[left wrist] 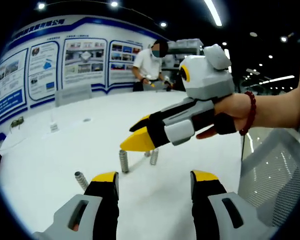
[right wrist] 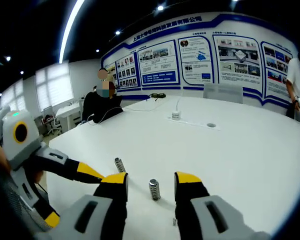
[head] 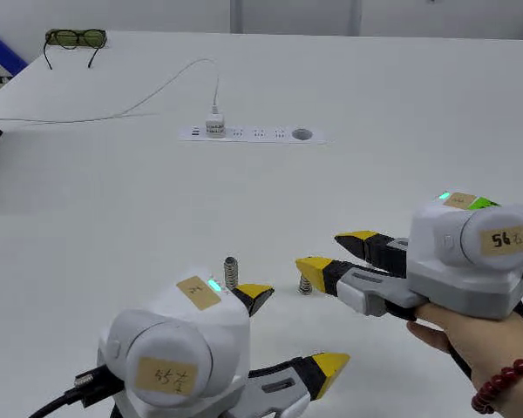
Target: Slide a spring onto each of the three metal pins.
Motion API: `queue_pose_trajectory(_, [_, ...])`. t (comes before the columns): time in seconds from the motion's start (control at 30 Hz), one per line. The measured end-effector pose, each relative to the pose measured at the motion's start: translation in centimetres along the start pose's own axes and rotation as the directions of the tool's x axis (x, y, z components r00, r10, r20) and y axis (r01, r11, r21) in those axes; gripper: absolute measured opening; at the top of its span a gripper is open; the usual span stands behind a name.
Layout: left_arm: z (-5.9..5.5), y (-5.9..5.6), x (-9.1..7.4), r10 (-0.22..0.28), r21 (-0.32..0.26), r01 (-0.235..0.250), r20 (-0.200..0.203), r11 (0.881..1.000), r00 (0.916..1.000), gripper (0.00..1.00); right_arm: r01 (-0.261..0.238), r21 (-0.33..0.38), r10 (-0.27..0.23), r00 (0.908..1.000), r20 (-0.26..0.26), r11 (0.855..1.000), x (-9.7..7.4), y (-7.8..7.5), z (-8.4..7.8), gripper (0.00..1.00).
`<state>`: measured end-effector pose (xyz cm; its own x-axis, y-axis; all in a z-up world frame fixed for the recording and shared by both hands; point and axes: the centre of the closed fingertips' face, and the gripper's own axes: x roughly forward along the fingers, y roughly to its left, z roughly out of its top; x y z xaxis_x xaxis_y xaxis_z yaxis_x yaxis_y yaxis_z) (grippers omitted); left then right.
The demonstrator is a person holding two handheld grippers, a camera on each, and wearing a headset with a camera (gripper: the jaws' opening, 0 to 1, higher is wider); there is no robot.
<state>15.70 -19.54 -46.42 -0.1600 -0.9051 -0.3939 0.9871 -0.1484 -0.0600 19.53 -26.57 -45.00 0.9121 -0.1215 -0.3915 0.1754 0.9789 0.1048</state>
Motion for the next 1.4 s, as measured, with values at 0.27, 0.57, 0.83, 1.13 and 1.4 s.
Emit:
queue_pose_trajectory(0.27, [0.3, -0.1, 1.2, -0.007, 0.039, 0.008, -0.013, 0.999, 0.9999, 0.56, 0.042, 0.05, -0.043, 0.999, 0.011, 0.998, -1.8, -1.2, 0.3, 0.41])
queue_pose_trajectory(0.57, [0.3, -0.4, 3.1, -0.024, 0.088, 0.027, -0.032, 0.996, 0.9992, 0.53, 0.07, 0.059, -0.071, 0.9973, 0.016, 0.996, -3.8, -2.4, 0.1, 0.42])
queue_pose_trajectory(0.83, [-0.2, -0.3, 4.9, -0.037, 0.119, 0.044, -0.057, 0.992, 0.9977, 0.47, 0.089, 0.077, -0.091, 0.9956, 0.022, 0.993, -5.4, -3.6, -0.4, 0.42])
queue_pose_trajectory(1.13, [0.0, -0.2, 6.6, -0.055, 0.13, 0.062, -0.053, 0.99, 0.997, 0.41, 0.097, 0.091, -0.1, 0.9947, 0.026, 0.991, -6.9, -4.3, -1.3, 0.42])
queue_pose_trajectory(1.4, [-1.0, -0.1, 8.0, -0.054, 0.157, 0.069, -0.097, 0.985, 0.9938, 0.35, 0.057, 0.075, -0.059, 0.998, 0.025, 0.996, -7.9, -3.6, -2.2, 0.44])
